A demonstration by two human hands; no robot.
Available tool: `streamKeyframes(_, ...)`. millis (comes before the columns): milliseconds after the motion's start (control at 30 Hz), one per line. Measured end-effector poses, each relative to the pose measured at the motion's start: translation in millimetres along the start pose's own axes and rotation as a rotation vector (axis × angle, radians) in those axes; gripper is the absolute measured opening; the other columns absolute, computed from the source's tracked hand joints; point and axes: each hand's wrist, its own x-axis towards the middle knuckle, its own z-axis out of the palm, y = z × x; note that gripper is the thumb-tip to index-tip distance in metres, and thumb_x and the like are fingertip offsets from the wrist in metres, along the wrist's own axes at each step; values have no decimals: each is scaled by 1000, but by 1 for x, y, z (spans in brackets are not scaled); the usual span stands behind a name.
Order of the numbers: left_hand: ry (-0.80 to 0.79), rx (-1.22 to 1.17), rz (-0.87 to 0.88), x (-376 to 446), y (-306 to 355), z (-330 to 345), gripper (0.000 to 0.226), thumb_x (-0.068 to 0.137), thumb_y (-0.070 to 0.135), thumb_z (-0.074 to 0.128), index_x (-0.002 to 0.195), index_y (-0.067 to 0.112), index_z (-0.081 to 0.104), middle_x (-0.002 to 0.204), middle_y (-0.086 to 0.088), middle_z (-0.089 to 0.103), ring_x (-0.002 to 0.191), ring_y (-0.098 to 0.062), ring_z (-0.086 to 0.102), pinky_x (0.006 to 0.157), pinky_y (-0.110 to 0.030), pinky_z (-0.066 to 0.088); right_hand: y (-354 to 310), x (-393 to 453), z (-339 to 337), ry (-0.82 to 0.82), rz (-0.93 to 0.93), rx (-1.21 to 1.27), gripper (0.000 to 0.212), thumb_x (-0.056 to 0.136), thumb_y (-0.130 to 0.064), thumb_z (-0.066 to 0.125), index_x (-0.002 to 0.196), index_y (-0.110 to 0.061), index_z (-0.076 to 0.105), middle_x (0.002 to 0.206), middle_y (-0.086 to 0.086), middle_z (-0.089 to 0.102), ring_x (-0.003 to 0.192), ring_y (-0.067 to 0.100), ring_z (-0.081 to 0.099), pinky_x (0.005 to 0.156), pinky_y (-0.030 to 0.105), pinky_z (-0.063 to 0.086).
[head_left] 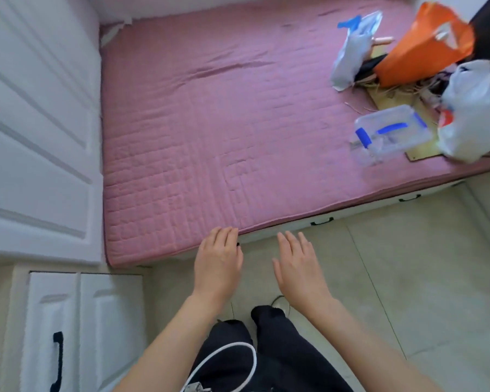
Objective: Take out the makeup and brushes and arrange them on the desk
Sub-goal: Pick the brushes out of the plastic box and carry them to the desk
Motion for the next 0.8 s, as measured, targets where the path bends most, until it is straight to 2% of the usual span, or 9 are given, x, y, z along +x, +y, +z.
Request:
streamKeyframes(233,-120,16,241,57,118,34,40,96,18,45,136,9,49,137,-2,52,132,-23,40,109,-36,33,110,-17,-17,86,254,149,59,101,-38,29,151,-11,13,158,10,16,146,33,6,119,43,6)
streamKeyframes(367,-174,-2,365,80,176,49,39,96,17,47,134,9,51,136,-3,54,133,-24,41,107,-37,36,164,-30,-26,127,375,229,59,101,-37,28,151,-8,13,158,12,14,147,29,3,119,41,5)
streamKeyframes(567,-268,27,550,119,242,67,39,94,17,51,132,8,53,136,-3,54,133,-24,42,106,-37,38,224,-37,-37,154,561,315,60,102,-36,28,151,-7,11,158,11,15,147,29,3,119,43,13)
streamKeyframes(667,-274,27,635,149,272,74,36,90,13,58,126,7,58,128,-5,60,126,-26,49,100,-38,43,251,-30,-44,162,637,344,59,102,-35,29,151,-7,12,158,11,17,147,30,5,119,42,15)
streamKeyframes(800,-288,43,732,198,314,81,31,89,10,57,121,7,60,126,-4,60,126,-27,49,99,-38,43,288,-13,-58,189,728,371,59,102,-35,30,151,-7,12,158,11,17,147,30,6,119,43,14)
